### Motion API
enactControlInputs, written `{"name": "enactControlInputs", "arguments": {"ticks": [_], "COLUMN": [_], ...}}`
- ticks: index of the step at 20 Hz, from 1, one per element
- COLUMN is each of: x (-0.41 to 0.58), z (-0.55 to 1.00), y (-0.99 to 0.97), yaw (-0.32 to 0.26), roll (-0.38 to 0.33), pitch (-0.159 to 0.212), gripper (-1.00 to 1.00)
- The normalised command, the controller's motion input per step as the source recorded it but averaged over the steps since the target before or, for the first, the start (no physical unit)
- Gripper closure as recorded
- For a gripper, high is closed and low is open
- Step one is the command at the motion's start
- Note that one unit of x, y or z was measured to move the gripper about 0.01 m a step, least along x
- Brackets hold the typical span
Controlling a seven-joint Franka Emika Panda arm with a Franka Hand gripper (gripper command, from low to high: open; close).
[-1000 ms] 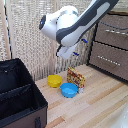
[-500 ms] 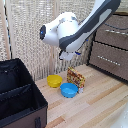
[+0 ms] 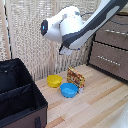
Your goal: Kindly move your gripper toward the top drawer's handle. With caution, hold the handle robustly using your gripper and pull open the top drawer. Let the handle go. Relocate your gripper to the bowl placed in the background. Gently hold the bowl using your gripper. Bring the gripper and the bowl to the ajar drawer. Softly release the bowl into it.
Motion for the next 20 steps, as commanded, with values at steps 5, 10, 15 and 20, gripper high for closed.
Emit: {"name": "enactControlInputs", "arguments": {"ticks": [5,10,15,20], "x": [-0.079,-0.038,-0.014,0.0], "z": [0.3,0.25,0.19,0.05], "y": [-0.68,-0.78,-0.8,-0.78], "yaw": [0.108,0.042,0.038,0.043], "roll": [-0.094,-0.134,-0.136,-0.159], "pitch": [0.0,0.003,0.013,0.03], "gripper": [-1.0,-1.0,-1.0,-1.0]}}
